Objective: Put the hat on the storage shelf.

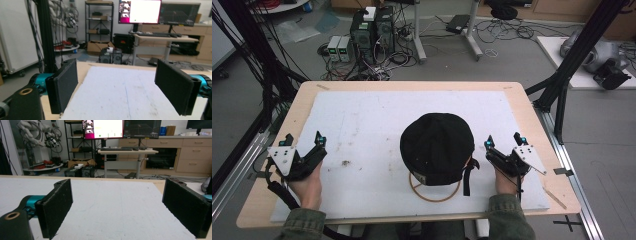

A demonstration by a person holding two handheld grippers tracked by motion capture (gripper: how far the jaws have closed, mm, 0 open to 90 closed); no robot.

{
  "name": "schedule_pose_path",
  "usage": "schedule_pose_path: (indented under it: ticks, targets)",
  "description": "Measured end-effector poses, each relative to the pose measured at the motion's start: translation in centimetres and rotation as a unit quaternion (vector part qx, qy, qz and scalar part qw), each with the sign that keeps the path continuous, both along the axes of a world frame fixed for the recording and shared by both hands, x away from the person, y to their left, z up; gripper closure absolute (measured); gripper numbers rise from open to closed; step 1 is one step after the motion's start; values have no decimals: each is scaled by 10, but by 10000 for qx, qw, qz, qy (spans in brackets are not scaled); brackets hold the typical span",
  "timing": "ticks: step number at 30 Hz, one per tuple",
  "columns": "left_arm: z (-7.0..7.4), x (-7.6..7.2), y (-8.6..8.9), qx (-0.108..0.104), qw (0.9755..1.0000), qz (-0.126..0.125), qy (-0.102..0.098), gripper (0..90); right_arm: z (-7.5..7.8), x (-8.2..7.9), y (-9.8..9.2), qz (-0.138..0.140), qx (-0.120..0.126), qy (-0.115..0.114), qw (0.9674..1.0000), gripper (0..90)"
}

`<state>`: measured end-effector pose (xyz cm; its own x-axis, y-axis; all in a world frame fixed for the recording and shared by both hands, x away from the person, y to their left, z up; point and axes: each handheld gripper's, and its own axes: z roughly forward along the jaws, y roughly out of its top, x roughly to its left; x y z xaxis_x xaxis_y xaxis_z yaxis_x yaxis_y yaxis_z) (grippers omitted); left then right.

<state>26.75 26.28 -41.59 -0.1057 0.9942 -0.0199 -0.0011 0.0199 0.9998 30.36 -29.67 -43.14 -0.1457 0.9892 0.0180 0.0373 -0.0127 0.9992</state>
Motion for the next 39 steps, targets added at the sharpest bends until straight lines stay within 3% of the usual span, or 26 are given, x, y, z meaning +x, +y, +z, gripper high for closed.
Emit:
schedule_pose_path:
  ticks: [3,9,12,15,17,20,25,30,34,39]
  targets:
    - [-9,-3,-1,129,9999,18,29,178,0,-3,1,0,36,10,10000,88]
    - [-13,-2,1,93,9998,151,66,178,-2,-12,-1,-203,182,-28,9996,88]
    - [-17,-2,0,158,9994,215,211,178,-3,-17,-3,-225,271,-30,9994,88]
    - [-19,-4,-1,264,9993,171,181,178,-4,-18,-3,-230,178,-20,9996,88]
    - [-18,-7,-2,279,9994,174,47,178,-5,-17,-4,-238,181,-1,9996,88]
    - [-18,-7,-1,276,9994,203,26,178,-6,-16,-4,-259,159,70,9995,88]
    - [-22,-6,2,126,9995,200,193,178,-6,-15,-5,-273,97,48,9996,88]
    - [-22,-7,4,121,9995,227,170,177,-5,-14,-5,-277,68,30,9996,88]
    - [-24,-6,4,91,9994,169,284,177,-5,-13,-5,-240,83,64,9997,88]
    - [-23,-7,4,86,9995,177,234,177,-5,-13,-5,-205,55,64,9998,88]
